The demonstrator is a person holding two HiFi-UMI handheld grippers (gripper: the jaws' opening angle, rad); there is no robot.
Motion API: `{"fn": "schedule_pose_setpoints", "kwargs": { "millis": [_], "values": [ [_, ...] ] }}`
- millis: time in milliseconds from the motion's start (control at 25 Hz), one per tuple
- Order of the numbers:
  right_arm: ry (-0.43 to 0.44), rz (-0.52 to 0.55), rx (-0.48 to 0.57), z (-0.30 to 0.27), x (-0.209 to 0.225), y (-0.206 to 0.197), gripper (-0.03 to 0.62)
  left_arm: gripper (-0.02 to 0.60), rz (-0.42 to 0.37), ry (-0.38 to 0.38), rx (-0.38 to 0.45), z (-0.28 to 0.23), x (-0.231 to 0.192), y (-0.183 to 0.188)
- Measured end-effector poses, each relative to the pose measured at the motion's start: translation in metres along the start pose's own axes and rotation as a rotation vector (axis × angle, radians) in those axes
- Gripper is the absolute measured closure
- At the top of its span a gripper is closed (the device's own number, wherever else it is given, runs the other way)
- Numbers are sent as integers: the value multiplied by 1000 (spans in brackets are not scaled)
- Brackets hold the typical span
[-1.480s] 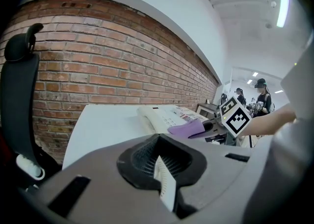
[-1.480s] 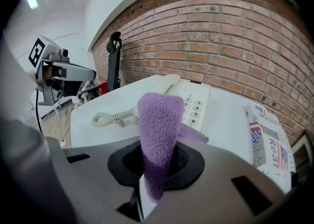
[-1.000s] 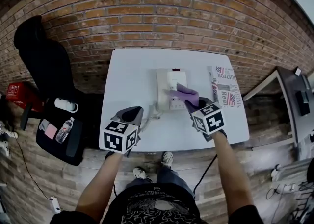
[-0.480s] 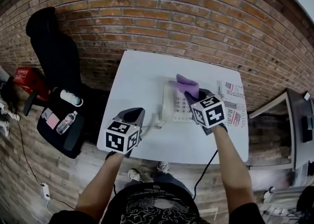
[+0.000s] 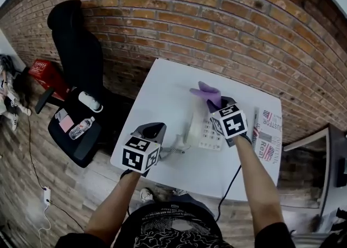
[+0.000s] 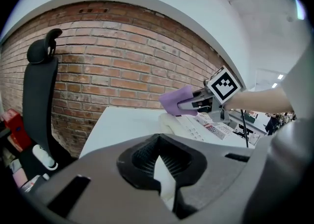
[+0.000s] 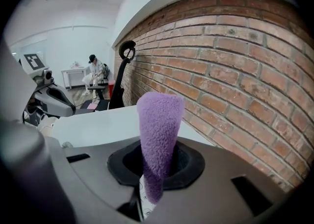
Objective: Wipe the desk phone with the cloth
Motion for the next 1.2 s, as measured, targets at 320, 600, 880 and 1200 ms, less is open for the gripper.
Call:
{"fn": "schedule_pose_setpoints", "kwargs": {
  "millis": [320, 600, 880, 1200],
  "values": [
    [66, 41, -59, -19, -19, -9, 549, 578, 17, 40, -2, 9, -13, -3],
    [68, 23, -66, -14, -34, -19, 549, 578, 12, 30, 1, 18, -15, -7],
    [58, 7, -77, -3, -50, -26, 549, 578, 7, 1, 8, 26, -14, -11],
    [47, -28, -84, 9, -74, -39, 549, 578, -14, -44, 7, 37, -12, -18]
  ]
}}
Point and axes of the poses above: the fingertips, and each gripper's own axes: z backward along the fingers, x to its right, y out of its top, the point moved 3 cm from there along z, backward along the fingers, and after that the axes turned 3 degrees about -z, right-handed, at the moved point
